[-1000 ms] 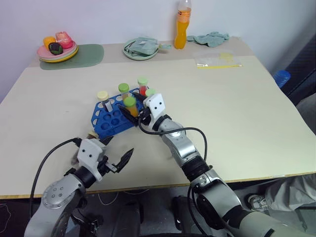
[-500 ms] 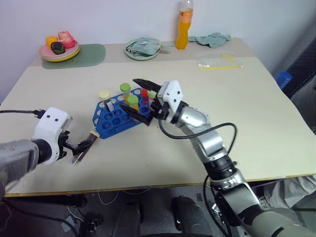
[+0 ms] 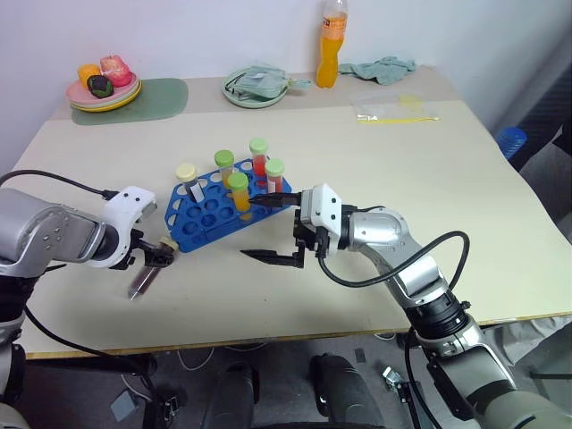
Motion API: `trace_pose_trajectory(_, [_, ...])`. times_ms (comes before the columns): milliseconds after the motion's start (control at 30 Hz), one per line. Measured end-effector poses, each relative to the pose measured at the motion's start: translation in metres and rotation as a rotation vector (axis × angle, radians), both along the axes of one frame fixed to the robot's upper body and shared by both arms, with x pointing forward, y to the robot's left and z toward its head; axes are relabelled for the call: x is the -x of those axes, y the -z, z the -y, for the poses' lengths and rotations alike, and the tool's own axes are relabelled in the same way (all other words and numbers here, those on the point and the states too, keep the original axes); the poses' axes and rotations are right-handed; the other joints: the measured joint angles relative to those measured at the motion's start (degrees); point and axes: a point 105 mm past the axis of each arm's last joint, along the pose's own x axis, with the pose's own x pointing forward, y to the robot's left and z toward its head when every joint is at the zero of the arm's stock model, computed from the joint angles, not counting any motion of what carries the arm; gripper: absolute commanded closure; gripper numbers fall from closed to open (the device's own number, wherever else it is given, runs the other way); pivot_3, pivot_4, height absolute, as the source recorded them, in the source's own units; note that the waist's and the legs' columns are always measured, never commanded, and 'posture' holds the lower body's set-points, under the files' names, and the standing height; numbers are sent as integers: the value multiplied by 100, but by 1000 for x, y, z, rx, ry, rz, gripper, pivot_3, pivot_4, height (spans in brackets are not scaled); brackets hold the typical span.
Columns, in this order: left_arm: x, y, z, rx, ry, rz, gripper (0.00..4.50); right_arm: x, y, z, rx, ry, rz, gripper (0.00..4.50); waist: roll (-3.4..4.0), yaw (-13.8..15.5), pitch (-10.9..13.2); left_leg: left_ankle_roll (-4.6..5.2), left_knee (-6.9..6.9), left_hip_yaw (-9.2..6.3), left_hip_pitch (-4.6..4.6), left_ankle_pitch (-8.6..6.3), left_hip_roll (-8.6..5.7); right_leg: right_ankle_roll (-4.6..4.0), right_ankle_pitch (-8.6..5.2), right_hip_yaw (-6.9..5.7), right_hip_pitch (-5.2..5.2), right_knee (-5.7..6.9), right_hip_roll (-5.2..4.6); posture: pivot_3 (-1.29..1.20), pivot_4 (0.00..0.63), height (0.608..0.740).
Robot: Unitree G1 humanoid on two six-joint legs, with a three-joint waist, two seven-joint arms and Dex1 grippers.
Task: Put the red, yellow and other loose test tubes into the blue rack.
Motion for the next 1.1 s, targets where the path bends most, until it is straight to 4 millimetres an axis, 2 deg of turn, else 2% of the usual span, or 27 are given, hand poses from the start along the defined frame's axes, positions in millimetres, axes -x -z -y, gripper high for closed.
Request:
trace_pose_trajectory(100, [1,10,0,-8,-4,-43,795,1,-1,0,-4,8,2,0,0,3,0,0,1,-1,0,0,0,0,0,0,0,1,1,0,150,740])
trace_pose_trajectory(267, [2,16,-2,-22,-13,-63,3345,1,3,1,-2,17,-15,0,-2,5,-1,0,3,-1,0,0,0,0,0,0,0,3,0,0,150,740])
trace_pose_trajectory(300, [2,16,-3,-21,-13,-65,3694,1,3,1,-2,18,-13,0,-2,2,-1,0,3,-1,0,0,0,0,0,0,0,3,1,0,150,740])
trace_pose_trajectory(433, [11,13,-16,-25,-40,-83,3732,2,2,2,-2,21,-9,0,-2,-13,-1,0,2,0,0,0,1,0,0,0,-3,5,1,0,150,740])
trace_pose_trajectory(533, [21,7,-35,-24,-100,-64,3732,2,2,2,0,22,-13,0,-3,-14,0,0,1,1,0,0,1,0,0,1,-5,5,0,0,150,740])
trace_pose_trajectory(633, [15,-9,-58,-33,-165,123,3732,3,3,3,0,23,-14,0,-3,5,0,-1,1,0,0,1,2,-1,0,1,-5,5,-4,0,150,740])
trace_pose_trajectory(700, [3,-33,-56,10,-136,360,3732,4,3,2,-1,23,-17,0,-6,55,0,-7,4,-1,-7,4,1,-1,1,-4,-3,-2,-11,0,150,740])
trace_pose_trajectory(767, [-2,-64,-37,70,-59,674,3732,2,6,4,-10,44,-35,0,-19,96,-3,-8,5,4,-7,4,-1,0,1,-4,0,-8,-25,0,150,740])
trace_pose_trajectory(800, [4,-82,-21,99,-10,856,3732,-1,9,6,-21,67,-54,0,-24,116,-6,-9,2,10,-9,3,0,0,4,-1,1,-26,-29,0,150,740])
trace_pose_trajectory(833, [12,-91,-4,138,38,963,3732,-6,14,10,-26,99,-76,0,-27,144,-8,-9,4,17,-8,3,-2,1,4,2,3,-21,-38,0,150,740])
trace_pose_trajectory(933, [30,-90,42,143,141,1130,3732,-21,30,24,-45,217,-150,0,-32,199,-9,-9,5,21,-3,3,-14,7,7,8,7,-20,-40,0,150,740])
trace_pose_trajectory(1000, [25,-81,64,108,138,1198,3732,-29,38,29,-54,276,-174,0,-35,211,-9,-12,8,14,2,6,-16,10,11,8,15,-16,-28,0,150,740])
trace_pose_trajectory(1100, [15,-72,89,144,35,1340,3732,-37,48,34,-61,350,-186,0,-35,189,-13,-12,12,17,12,7,-12,8,13,11,26,-14,-20,0,150,740])
